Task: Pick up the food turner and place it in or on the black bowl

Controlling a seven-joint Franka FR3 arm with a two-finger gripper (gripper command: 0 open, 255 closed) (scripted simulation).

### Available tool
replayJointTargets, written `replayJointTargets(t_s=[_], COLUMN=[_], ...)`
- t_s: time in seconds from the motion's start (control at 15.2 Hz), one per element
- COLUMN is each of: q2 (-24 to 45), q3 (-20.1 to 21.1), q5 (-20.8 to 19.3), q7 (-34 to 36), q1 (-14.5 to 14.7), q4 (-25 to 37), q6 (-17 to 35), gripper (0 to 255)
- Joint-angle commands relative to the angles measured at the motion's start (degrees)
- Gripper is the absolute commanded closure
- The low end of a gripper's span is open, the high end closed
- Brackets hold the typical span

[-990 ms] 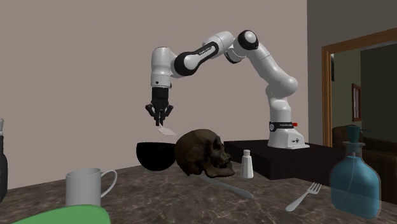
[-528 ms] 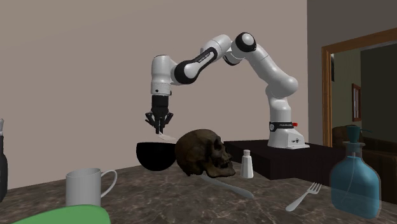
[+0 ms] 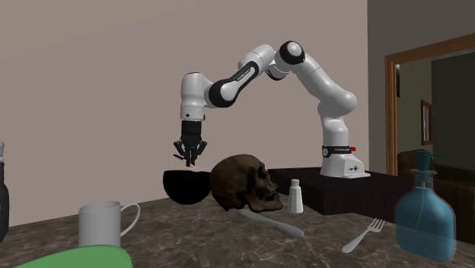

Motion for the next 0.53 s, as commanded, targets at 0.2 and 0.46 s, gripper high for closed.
replayJointTargets(t_s=[0.2,0.46], q2=[0.1,0.1], q3=[0.0,0.0], q5=[0.0,0.0], q7=[0.0,0.0], q1=[0.0,0.0], q4=[0.0,-0.1], q6=[0.0,0.0], gripper=[0,0])
